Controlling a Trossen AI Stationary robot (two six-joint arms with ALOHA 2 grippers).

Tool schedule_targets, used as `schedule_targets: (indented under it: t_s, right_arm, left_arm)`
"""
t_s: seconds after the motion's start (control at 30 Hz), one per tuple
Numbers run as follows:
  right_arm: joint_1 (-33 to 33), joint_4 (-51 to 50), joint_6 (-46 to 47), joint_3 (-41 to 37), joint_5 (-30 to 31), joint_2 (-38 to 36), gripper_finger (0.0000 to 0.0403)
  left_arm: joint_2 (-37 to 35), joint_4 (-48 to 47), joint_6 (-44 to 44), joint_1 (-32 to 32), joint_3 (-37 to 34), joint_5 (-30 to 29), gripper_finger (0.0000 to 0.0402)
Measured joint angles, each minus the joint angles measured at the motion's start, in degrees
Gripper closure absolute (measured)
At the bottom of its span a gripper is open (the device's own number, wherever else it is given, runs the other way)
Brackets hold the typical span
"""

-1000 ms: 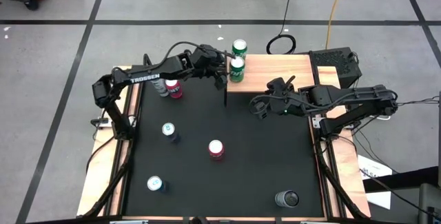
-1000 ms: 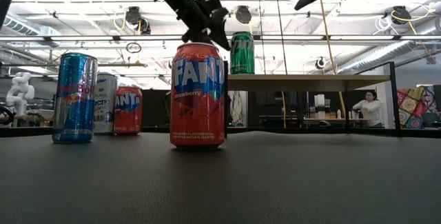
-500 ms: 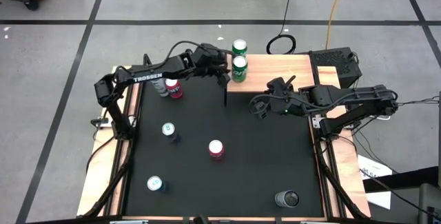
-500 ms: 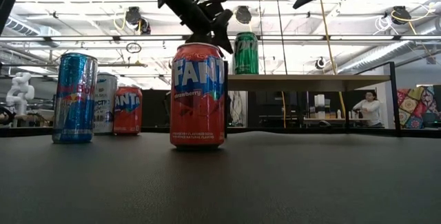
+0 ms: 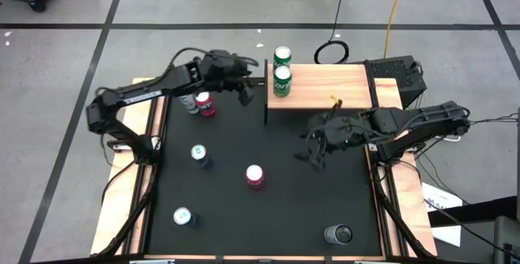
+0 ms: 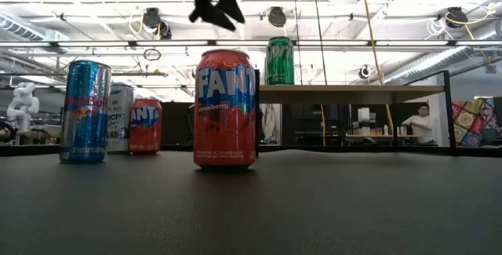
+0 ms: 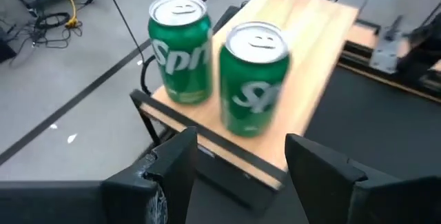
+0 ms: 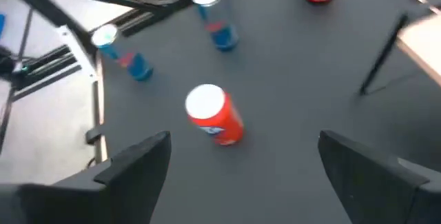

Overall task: Place canned beverage on shelf
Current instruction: Put the bottom orange soda can on the shelf

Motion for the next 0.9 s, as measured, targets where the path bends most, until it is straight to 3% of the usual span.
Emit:
schedule_targets:
  t_s: [0.37,0.6,0.8,0.9]
  right_arm:
    - [13.9,-0.2,10.0,0.0,0.5,4.6,0.0049]
    - [18.0,0.1,11.2,0.0,0.6,10.7,0.0049]
    - [18.9,4.5,9.9,0.0,10.6,15.4,0.0049]
    - [17.8,11.1,4.5,0.0,10.6,17.3,0.0049]
  left_arm:
    - [-12.6,8.2,-11.0,-17.5,-11.7,-3.3,0.0181]
    - [-13.1,4.4,-18.3,-31.1,-11.7,-17.3,0.0181]
    - [-13.1,-1.0,-30.3,-40.8,-11.7,-26.6,0.0181]
    - [-13.1,-4.1,-35.8,-45.0,-11.7,-31.6,0.0181]
